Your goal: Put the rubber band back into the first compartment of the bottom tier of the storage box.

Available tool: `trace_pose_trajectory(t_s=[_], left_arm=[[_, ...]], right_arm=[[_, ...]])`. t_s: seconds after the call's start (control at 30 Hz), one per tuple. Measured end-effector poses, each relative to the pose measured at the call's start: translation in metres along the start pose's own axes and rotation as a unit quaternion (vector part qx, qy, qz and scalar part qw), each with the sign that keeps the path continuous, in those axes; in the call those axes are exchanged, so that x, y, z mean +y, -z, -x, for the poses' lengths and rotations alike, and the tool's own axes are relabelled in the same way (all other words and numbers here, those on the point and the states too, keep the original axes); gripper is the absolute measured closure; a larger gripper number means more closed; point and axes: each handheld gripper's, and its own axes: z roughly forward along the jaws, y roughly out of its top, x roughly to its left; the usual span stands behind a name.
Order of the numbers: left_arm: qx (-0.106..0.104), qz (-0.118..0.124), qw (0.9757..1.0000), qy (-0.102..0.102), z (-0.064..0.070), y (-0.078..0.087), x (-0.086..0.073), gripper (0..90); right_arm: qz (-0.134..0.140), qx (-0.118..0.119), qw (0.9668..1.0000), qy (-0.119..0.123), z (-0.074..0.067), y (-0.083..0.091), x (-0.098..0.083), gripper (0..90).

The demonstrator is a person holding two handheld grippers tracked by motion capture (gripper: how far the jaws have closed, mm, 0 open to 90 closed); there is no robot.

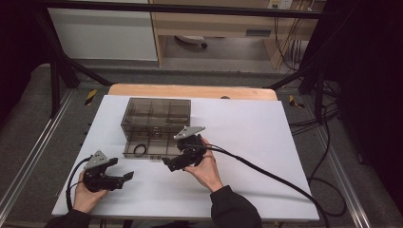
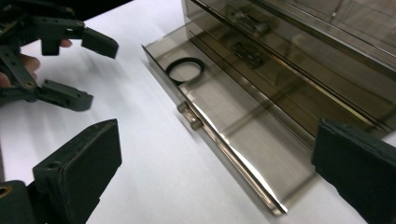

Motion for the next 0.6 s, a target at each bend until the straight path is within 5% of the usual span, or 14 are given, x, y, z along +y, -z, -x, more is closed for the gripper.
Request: trace_pose_trajectory(t_s=[0.6], left_arm=[[-0.001,-0.003,1.0000,-0.002,0.001,-0.001,0.000,10.2]], right_arm=[[0.010,-0.024,0.9994,-0.021,0.034,0.039,-0.041,1.1]])
